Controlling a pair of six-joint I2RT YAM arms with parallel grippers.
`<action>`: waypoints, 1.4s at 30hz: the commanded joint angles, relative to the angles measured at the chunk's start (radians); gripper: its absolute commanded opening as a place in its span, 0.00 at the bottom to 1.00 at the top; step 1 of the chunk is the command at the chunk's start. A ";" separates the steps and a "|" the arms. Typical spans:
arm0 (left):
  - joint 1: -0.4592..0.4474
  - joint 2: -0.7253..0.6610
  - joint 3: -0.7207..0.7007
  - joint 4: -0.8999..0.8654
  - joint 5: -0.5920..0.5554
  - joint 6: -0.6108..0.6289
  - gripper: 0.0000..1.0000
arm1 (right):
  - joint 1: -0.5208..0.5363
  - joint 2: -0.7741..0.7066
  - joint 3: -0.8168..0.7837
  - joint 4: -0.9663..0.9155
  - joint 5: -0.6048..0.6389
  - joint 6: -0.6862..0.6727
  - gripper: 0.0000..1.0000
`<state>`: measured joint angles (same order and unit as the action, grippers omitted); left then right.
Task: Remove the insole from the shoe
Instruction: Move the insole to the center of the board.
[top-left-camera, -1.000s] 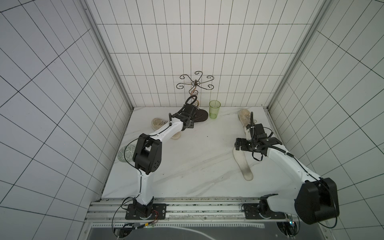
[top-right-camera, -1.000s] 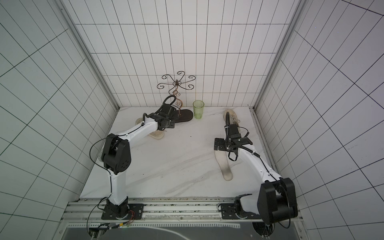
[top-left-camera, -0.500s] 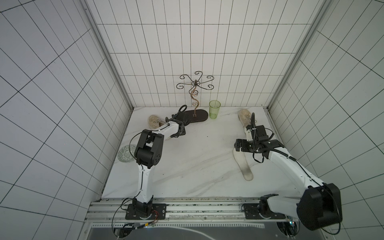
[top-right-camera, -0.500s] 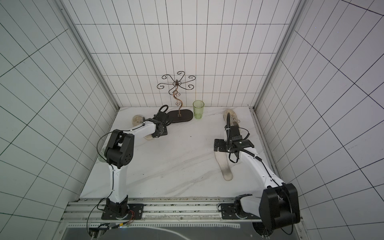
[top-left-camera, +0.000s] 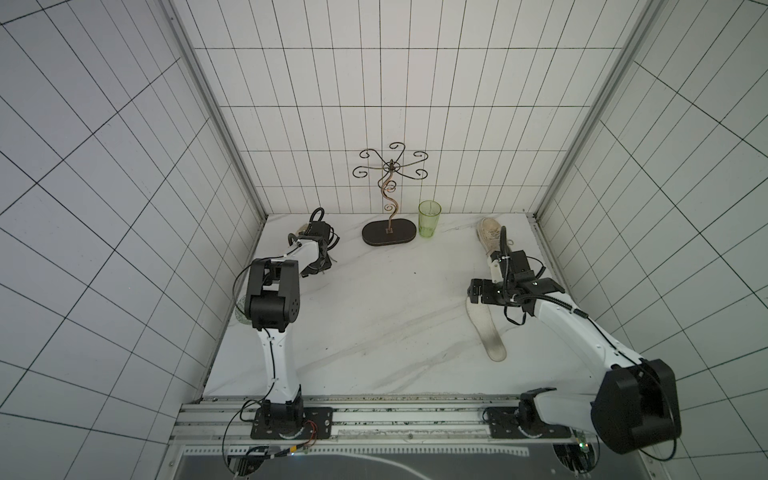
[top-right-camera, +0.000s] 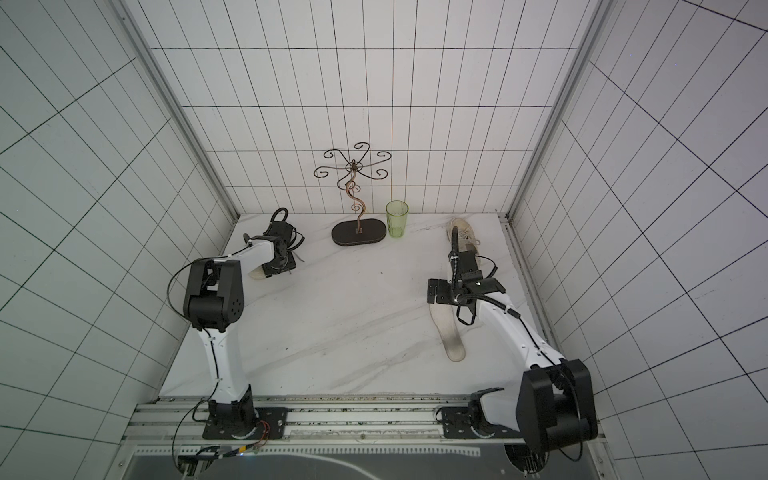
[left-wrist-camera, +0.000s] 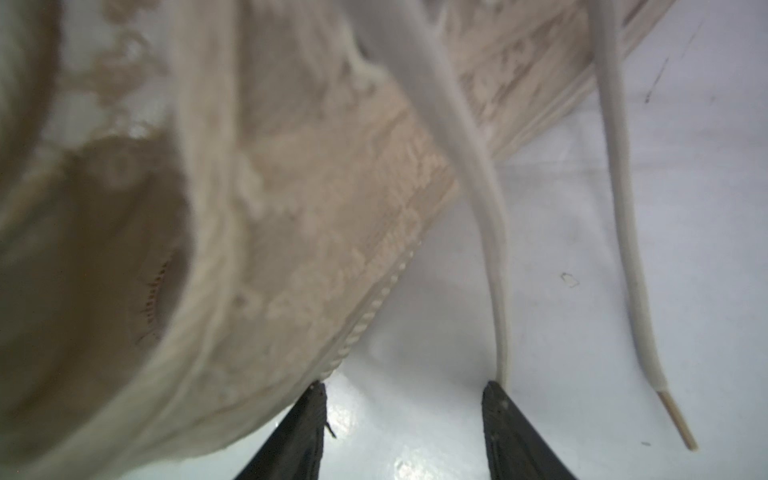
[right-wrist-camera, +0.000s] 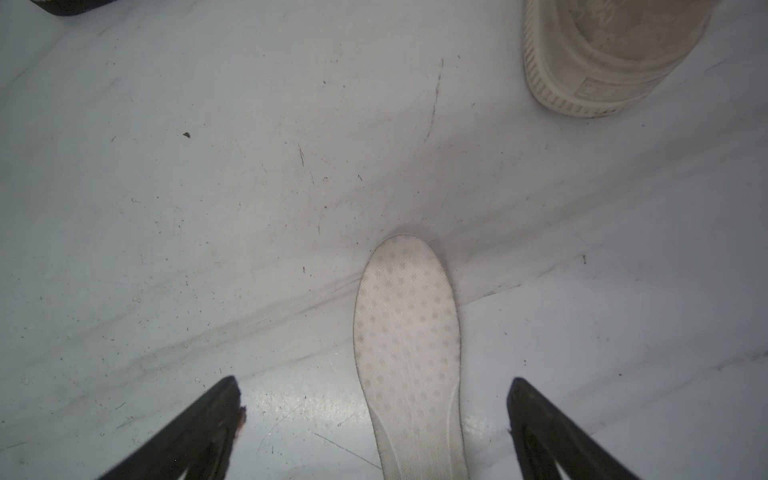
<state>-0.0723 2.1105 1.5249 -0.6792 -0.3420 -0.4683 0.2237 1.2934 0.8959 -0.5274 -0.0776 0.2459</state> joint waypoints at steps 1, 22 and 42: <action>0.004 -0.012 0.045 0.013 -0.009 0.044 0.59 | 0.024 0.038 -0.058 -0.020 0.034 0.001 0.99; 0.176 0.222 0.380 -0.023 0.117 0.072 0.59 | 0.078 0.344 -0.053 -0.098 0.196 0.110 0.91; 0.027 0.021 0.254 0.061 0.221 0.047 0.59 | -0.160 0.349 -0.066 -0.123 0.249 0.145 0.75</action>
<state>-0.0566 2.2002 1.8053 -0.6495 -0.1341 -0.4004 0.1017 1.6081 0.8837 -0.5724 0.1043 0.3817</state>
